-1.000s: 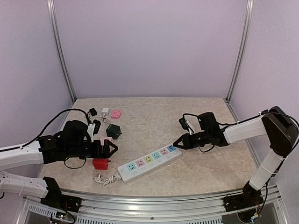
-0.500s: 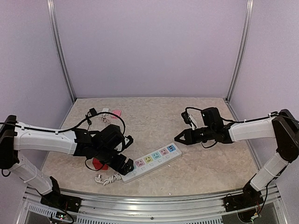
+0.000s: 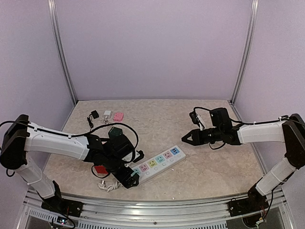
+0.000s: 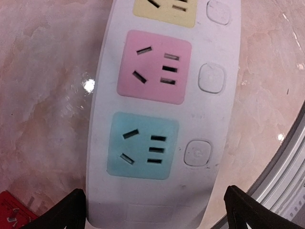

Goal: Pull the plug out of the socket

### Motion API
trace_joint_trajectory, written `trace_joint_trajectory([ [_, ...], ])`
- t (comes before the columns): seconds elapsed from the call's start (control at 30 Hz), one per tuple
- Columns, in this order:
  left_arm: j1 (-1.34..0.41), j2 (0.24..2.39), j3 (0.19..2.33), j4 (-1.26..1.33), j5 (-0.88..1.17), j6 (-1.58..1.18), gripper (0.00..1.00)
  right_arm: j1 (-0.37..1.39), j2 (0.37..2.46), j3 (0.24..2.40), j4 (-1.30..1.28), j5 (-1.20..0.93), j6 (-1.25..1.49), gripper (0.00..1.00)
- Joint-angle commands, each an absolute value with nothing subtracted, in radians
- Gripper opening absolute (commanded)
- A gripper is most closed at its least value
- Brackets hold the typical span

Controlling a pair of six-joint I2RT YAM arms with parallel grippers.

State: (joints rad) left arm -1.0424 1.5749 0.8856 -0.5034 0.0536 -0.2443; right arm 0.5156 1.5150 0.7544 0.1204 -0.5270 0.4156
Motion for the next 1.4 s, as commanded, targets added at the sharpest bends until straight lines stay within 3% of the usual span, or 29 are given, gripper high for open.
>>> trace_joint_trajectory([
  [0.0,-1.059,1.593,0.91,-0.483,0.127,-0.198,0.97,0.493,1.483,0.739,0.095,-0.537,0.4,0.19],
  [0.23,-1.08,1.711,1.0,-0.514,0.053,-0.191,0.91,0.438,1.434,0.735,0.055,-0.552,0.382,0.2],
  [0.53,-1.065,1.884,1.188,-0.487,-0.073,-0.173,0.75,0.341,1.329,0.707,0.013,-0.581,0.365,0.21],
  [0.87,-0.94,2.282,1.759,-0.469,0.07,-0.114,0.71,0.25,1.217,0.668,-0.041,-0.583,0.353,0.24],
  [1.1,-0.854,2.397,1.902,-0.354,0.149,-0.134,0.79,0.235,1.181,0.658,-0.081,-0.565,0.319,0.27],
  [1.3,-0.801,2.312,1.905,-0.362,0.139,-0.13,0.98,0.235,1.187,0.658,-0.054,-0.584,0.324,0.3],
  [1.37,-0.777,2.267,1.887,-0.361,0.149,-0.146,0.99,0.235,1.187,0.657,-0.032,-0.594,0.335,0.35],
])
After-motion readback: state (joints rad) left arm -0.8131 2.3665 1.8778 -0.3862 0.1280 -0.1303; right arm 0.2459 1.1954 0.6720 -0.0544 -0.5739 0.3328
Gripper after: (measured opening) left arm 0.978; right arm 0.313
